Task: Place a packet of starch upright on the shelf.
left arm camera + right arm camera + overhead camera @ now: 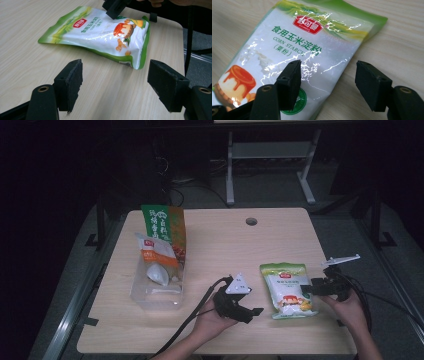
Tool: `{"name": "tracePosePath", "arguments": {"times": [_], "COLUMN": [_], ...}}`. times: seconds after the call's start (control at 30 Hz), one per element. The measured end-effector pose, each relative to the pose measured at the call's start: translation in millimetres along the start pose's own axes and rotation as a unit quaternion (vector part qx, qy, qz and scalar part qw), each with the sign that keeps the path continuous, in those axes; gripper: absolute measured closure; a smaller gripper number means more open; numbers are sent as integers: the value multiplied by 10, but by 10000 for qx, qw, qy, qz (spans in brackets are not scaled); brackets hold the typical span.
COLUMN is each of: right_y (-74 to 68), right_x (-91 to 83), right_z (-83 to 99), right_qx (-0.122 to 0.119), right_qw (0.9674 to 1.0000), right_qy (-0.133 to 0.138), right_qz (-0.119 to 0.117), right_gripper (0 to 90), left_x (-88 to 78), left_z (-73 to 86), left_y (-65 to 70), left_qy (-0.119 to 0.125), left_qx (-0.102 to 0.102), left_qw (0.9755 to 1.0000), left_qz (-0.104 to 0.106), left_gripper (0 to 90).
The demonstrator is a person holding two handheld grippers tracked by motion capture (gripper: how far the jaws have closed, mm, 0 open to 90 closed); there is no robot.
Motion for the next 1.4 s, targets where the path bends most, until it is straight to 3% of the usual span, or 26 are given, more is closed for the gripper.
{"name": "tracePosePath", "arguments": {"times": [0.1,0.27,0.33,0.4,0.5,0.57,0.73,0.83,0.9,1.0,1.13,1.23,1.4], "right_y": [-2,16,6,-9,-18,-28,-85,-157,-189,-152,-82,-60,-71], "right_x": [9,-21,-21,-14,-16,-3,-8,-10,-25,-49,0,57,122], "right_z": [21,72,102,116,97,80,81,130,169,172,132,89,90], "right_qx": [24,115,211,180,180,159,-9,11,15,100,258,301,472], "right_qw": [9997,9995,9989,9989,9992,9992,9995,9990,9985,9986,9979,9974,9946], "right_qy": [65,104,121,151,63,-54,-267,-330,-393,-335,-299,-293,-186], "right_qz": [-255,-287,-408,-411,-350,-369,-151,-309,-388,-403,-504,-577,-902], "right_gripper": [502,678,721,719,648,691,775,793,755,616,540,563,709], "left_x": [37,36,31,25,29,29,14,3,-6,-8,16,46,94], "left_z": [-15,-13,-8,-9,-4,-5,-6,2,9,12,9,13,28], "left_y": [3,6,10,13,11,10,-3,-27,-34,-45,-46,-52,-63], "left_qy": [-27,-49,-54,-47,-56,-51,-46,-73,-73,-74,-84,-96,-141], "left_qx": [17,27,38,14,23,19,-5,17,24,-2,-73,-106,-237], "left_qw": [10000,10000,10000,10000,10000,10000,10000,9999,9999,9999,9999,9999,9996], "left_qz": [10,10,2,-10,-25,-29,-63,-86,-109,-118,-87,-44,82], "left_gripper": [281,281,281,281,281,281,281,281,281,281,281,281,281]}}
Point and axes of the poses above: each handheld gripper's, and its own axes: x roughly forward along the jaws, z roughly out of its underside, y roughly to its right, the point moved 7 cm from there along x, roughly forward along the jaws, and after that the axes turned 8 degrees about -z, right-handed, at the moved point
